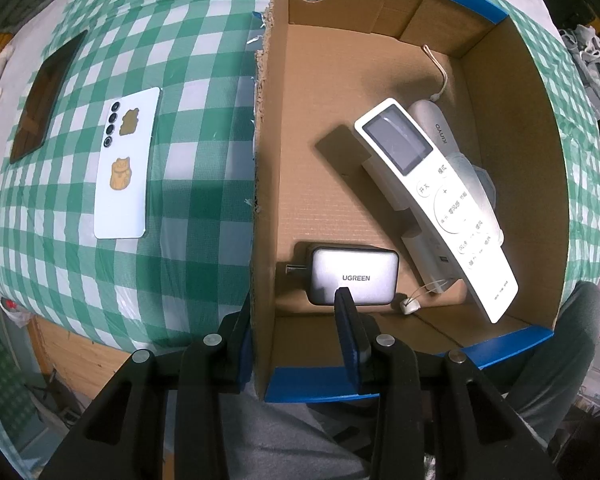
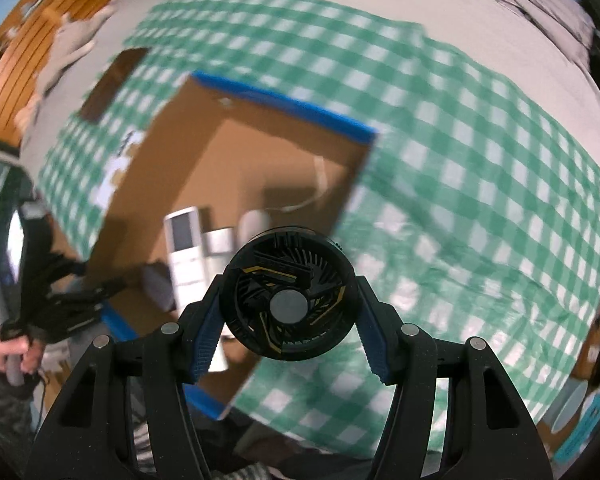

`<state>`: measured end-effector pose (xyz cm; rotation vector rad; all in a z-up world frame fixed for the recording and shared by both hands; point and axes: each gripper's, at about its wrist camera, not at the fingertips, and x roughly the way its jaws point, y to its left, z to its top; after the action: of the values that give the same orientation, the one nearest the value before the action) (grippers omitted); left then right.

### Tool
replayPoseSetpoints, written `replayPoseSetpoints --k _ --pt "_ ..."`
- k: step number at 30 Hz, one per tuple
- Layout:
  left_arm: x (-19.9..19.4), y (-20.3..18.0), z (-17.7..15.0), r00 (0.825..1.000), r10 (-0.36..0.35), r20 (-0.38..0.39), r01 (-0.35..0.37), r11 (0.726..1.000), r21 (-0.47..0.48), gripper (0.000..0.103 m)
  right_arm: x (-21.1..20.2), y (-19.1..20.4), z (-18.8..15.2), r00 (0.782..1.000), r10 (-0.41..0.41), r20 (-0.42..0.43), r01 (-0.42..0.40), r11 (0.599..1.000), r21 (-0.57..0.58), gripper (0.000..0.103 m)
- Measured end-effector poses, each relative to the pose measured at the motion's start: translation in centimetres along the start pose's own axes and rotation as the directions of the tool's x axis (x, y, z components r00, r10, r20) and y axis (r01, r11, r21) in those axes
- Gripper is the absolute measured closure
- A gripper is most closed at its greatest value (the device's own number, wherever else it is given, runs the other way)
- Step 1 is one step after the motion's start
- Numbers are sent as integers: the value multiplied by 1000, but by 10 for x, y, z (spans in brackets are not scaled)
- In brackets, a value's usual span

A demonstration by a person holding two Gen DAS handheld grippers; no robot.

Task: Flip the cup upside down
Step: 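Carry the black fan into the box and open the right gripper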

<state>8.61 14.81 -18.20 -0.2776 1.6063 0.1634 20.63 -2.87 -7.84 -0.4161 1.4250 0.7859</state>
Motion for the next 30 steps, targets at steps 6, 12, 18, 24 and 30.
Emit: replayPoseSetpoints --k 6,12,18,24,30 --pt "0 2 0 1000 -4 3 4 1000 -4 68 19 45 -6 999 27 -36 -30 997 -75 42" --pt "1 3 -1 1000 -2 4 2 1000 -3 68 48 74 -12 996 11 -84 -20 993 -113 42" --pt "2 4 -1 1000 2 8 -2 1000 -1 68 76 83 -14 993 -30 -112 16 993 -119 42" --pt "1 2 -1 1000 1 8 -1 1000 -1 68 98 79 -13 990 -39 -137 26 995 -99 42" --pt "0 0 -3 1000 4 8 -4 1000 0 68 107 73 -14 989 -29 -146 19 997 -74 42"
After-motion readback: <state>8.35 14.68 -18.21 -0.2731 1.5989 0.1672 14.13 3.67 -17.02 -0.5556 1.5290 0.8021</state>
